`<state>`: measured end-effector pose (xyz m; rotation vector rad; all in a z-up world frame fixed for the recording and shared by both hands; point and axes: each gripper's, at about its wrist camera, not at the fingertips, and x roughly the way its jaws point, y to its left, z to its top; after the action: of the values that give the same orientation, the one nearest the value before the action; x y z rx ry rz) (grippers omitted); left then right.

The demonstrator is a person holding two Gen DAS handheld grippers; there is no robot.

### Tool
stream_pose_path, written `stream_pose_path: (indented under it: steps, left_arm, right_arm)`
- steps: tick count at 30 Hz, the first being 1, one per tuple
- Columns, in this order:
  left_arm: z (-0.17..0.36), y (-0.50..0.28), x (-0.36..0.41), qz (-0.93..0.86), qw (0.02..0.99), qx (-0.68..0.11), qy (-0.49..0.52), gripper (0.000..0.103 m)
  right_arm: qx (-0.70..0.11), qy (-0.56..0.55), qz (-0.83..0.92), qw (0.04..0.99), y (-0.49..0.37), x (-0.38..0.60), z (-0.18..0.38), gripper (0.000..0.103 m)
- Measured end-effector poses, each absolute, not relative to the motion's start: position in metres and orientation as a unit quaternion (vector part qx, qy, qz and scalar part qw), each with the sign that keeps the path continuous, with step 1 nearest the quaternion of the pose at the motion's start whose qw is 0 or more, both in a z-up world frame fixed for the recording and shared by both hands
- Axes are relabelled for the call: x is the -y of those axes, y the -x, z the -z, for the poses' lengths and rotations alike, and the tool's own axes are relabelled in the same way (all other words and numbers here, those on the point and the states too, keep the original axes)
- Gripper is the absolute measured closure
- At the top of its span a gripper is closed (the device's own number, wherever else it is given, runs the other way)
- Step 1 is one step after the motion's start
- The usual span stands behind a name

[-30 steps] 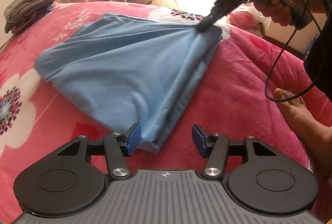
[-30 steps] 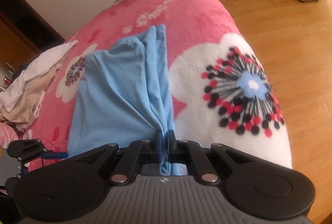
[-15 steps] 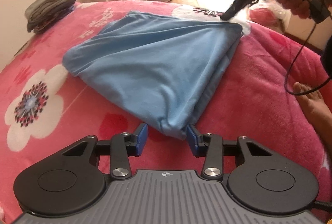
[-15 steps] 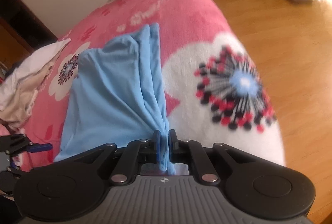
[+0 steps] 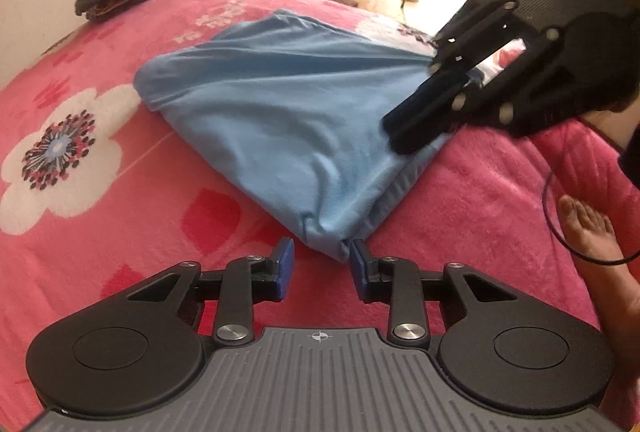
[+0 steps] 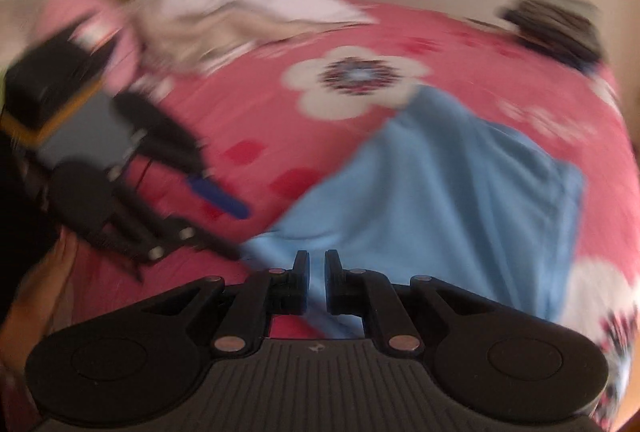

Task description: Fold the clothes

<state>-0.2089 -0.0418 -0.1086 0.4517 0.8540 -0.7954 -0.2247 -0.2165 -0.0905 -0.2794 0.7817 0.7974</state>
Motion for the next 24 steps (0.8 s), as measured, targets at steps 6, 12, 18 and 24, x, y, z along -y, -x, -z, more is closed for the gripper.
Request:
stream_pose_path:
  steps: [6,12,18,24]
  left_arm:
    - [0.114,0.208,0.045,0.367,0.808,-0.419,-0.191,0.085]
    - [0.113,0.203,0.044,0.368,0.802,-0.441,-0.162,0.085]
    - [0.114,0.195,0.038,0.354,0.806,-0.457,-0.129,0.085]
    - [0.112,0.195,0.038,0.359,0.812,-0.446,-0.115,0.101]
  right_arm:
    - [-0.341,0.230,-0.412,0.813,0.240,0.179,0.101,0.095]
    - [-0.324,0.278,-0.405,0.808,0.247,0.169,0.109,0.093]
    - [-0.318,0.304,-0.397,0.806,0.247,0.166,0.117,0.093]
    - [-0.319,0.315,-0.400,0.799,0.246,0.163,0.123,0.096]
